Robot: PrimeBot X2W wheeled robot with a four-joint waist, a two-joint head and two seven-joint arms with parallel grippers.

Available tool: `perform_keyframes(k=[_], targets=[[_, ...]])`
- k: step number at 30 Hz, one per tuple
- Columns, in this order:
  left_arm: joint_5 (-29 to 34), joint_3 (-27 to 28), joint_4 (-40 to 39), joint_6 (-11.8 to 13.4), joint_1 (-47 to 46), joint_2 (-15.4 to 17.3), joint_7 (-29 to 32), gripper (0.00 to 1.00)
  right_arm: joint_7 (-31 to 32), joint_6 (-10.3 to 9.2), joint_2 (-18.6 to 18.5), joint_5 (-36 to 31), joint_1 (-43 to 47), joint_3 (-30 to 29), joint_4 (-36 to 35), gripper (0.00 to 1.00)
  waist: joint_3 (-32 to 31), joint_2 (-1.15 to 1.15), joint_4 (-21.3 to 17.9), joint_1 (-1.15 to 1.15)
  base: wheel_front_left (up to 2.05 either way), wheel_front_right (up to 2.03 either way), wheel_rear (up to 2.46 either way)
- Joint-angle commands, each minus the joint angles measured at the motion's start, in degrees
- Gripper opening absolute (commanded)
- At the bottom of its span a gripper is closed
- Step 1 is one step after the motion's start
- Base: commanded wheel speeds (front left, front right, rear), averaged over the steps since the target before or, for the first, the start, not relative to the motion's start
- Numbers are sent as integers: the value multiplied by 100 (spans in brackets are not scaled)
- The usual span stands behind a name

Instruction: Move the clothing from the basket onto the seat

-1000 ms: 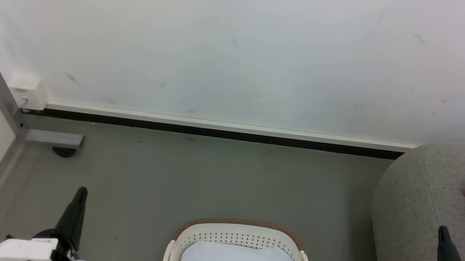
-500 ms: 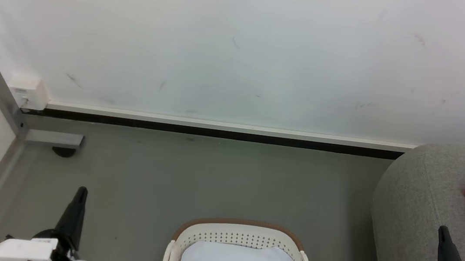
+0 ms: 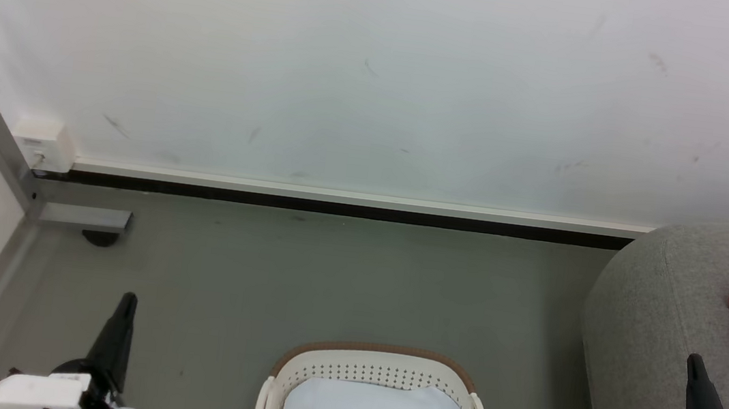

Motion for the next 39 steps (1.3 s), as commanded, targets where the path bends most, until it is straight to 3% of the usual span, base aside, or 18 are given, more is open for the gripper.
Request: perform_keyframes(k=[1, 39], targets=[[-68, 17, -23, -28, -54, 10, 22, 0, -10, -8, -61, 23, -31, 3, -3, 0, 0, 0, 0, 0, 0, 0, 0], [-68, 17, -24, -28, -54, 10, 22, 0, -52, -8, -85, 64, -26, 49, -11, 0, 0, 0, 0, 0, 0, 0, 0]])
